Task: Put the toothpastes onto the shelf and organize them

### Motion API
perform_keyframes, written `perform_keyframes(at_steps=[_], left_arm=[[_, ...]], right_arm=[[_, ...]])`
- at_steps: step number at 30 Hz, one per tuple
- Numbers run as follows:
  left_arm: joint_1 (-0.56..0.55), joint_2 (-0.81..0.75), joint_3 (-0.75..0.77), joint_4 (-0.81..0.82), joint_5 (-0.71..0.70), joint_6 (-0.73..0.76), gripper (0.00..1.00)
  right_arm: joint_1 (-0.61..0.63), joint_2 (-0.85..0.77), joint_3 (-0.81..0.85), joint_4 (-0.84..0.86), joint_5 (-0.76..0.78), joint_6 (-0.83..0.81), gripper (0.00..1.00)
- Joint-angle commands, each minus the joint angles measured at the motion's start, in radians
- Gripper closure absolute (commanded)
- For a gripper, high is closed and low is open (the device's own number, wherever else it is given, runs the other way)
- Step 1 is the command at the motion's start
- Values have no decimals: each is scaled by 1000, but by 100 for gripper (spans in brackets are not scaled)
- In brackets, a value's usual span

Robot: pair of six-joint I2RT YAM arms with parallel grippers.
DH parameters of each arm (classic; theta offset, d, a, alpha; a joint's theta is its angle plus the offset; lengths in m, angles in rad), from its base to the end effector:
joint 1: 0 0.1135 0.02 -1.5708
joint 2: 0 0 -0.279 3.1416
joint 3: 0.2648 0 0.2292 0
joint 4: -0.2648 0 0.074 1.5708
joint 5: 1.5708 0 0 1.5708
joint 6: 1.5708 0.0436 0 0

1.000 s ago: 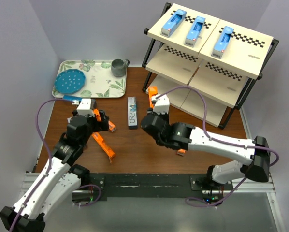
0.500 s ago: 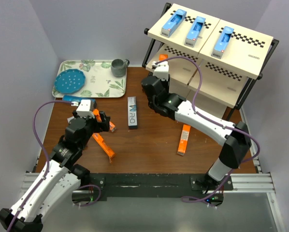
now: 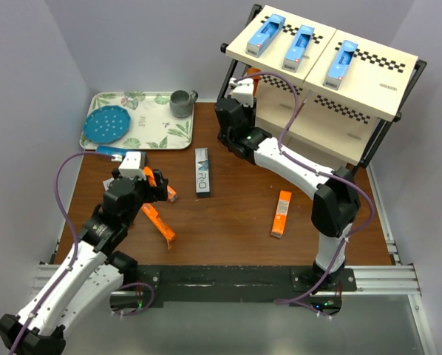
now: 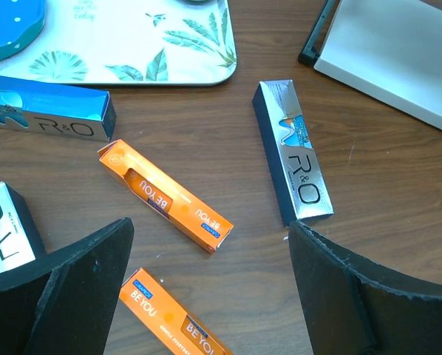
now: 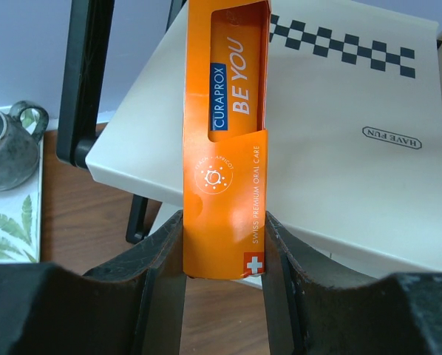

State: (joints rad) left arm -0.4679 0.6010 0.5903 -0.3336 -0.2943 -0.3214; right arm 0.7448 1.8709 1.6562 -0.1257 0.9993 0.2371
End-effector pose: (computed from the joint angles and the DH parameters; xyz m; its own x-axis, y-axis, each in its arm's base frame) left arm 0.1134 -0.0431 0.2898 -0.3452 -0.1643 -0.9240 0.0831 0.9753 -0.2045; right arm 0.3361 0.2600 0.3589 -0.1878 -0.0003 -0.9822 0.2679 0.9621 -0.0515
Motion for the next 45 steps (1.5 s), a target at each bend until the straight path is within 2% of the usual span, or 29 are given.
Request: perform_keyframes(at_steps=[1,9,16,21,24,33,40,45], left_arm=[[-6,8,9,13,-20,1,9],[-5,25,9,11,-19,2,9],[-6,43,11,11,-14,4,9],[-6,54,11,11,-9,4,9],[-6,54,13,11,-8,4,9],[-5,54,13,11,-3,4,9],[-5,57,9,13,0,4,9],[-5,56,13,10,1,5,9]], right_arm=[[-10,8,60,123,79,-25,60],[-32,57,65,208,122,-42,57],[-35,82,77,239,136,-42,46],[-35,73,74,229,131,-19,45],[-35,54,53,224,117,-2,47],[-35,57,48,221,101,5,61],[-28,128,135,239,136,-2,62],[-13,177,185,314,176,-48,62]])
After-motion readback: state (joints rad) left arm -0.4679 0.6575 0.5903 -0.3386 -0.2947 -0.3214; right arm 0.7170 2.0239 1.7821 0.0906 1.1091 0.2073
